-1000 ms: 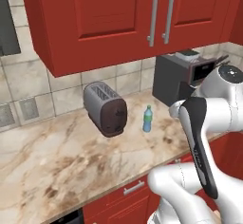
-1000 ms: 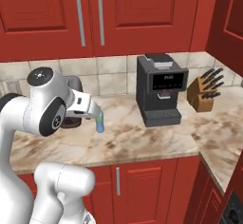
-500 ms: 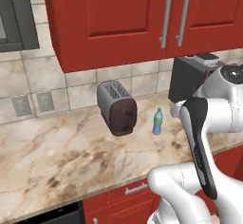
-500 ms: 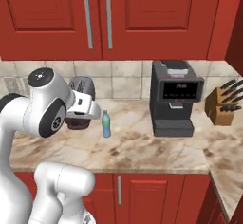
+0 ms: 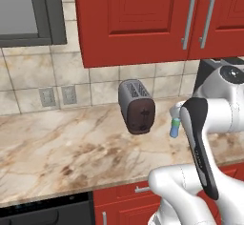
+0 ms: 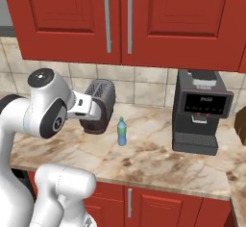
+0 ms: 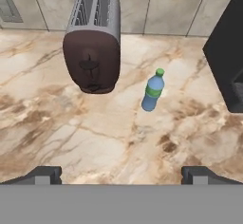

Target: Place the drinks on the dining counter in a tight cluster.

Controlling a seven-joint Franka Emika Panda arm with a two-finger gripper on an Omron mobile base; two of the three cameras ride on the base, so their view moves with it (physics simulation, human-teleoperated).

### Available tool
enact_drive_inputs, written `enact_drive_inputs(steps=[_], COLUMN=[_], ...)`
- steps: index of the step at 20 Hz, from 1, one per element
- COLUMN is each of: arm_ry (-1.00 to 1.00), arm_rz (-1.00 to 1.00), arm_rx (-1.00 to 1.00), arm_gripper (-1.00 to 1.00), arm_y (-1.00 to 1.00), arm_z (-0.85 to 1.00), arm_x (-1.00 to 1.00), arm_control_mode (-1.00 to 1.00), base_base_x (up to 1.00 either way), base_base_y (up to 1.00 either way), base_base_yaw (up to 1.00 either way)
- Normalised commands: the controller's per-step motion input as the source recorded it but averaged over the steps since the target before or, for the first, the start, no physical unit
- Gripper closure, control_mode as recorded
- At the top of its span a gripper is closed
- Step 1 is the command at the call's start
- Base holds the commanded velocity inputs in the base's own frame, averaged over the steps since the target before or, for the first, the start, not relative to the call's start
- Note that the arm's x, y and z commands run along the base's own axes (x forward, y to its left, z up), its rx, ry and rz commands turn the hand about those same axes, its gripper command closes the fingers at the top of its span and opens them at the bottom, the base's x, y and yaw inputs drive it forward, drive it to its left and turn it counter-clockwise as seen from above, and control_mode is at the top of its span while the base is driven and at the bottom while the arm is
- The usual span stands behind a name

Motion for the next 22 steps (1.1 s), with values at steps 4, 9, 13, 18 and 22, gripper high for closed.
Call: enact_drive_inputs(steps=[4, 9, 13, 18, 22], arm_ry=[0.00, 0.00, 0.09, 0.19, 0.13], arm_rz=[0.00, 0.00, 0.04, 0.06, 0.02], arm_rx=[0.00, 0.00, 0.02, 0.07, -0.01], arm_gripper=[-1.00, -1.00, -1.00, -1.00, -1.00], arm_y=[0.00, 0.00, -0.24, -0.45, -0.14], arm_z=[0.00, 0.00, 0.00, -0.04, -0.27], arm_x=[0.00, 0.00, 0.16, 0.21, 0.43], arm_control_mode=[1.00, 1.00, -1.00, -1.00, -1.00], base_base_x=[0.00, 0.20, 0.14, 0.00, 0.00], base_base_y=[0.00, -0.02, -0.10, 0.00, 0.00], base_base_yaw=[0.00, 0.03, 0.03, 0.00, 0.00])
